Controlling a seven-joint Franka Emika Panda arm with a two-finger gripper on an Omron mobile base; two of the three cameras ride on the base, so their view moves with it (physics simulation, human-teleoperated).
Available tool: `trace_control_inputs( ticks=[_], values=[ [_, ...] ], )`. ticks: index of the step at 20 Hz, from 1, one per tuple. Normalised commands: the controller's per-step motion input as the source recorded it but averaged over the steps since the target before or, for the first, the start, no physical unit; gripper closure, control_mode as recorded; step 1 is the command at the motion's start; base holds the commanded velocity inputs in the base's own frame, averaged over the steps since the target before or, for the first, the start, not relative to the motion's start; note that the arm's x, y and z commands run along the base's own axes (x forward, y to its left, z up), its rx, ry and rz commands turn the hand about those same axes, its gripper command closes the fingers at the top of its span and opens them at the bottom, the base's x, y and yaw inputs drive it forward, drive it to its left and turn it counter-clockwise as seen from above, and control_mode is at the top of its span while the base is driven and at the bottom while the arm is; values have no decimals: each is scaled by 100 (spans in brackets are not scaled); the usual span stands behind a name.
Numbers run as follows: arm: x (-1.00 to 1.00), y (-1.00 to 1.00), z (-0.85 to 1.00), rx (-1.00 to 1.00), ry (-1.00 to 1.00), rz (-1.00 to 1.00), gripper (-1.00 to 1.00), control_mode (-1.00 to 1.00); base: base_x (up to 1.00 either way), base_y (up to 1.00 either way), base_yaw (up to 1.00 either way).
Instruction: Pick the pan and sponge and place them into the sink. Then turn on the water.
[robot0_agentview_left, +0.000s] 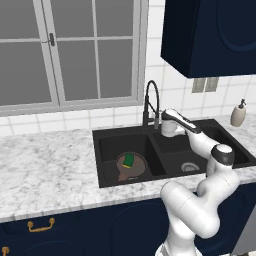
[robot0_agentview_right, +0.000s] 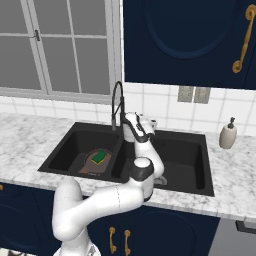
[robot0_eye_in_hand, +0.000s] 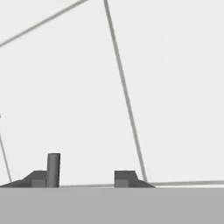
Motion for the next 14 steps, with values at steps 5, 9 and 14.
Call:
trace_control_inputs(
  ticks=[5, 9, 14],
  values=[
    [0, -100, -15, 24, 0, 0, 100, -100, 0, 0, 0],
    [0, -100, -23, 26, 0, 0, 100, -100, 0, 0, 0],
    [0, -100, -37, 22, 1, 0, 100, -100, 0, 0, 0]
  ],
)
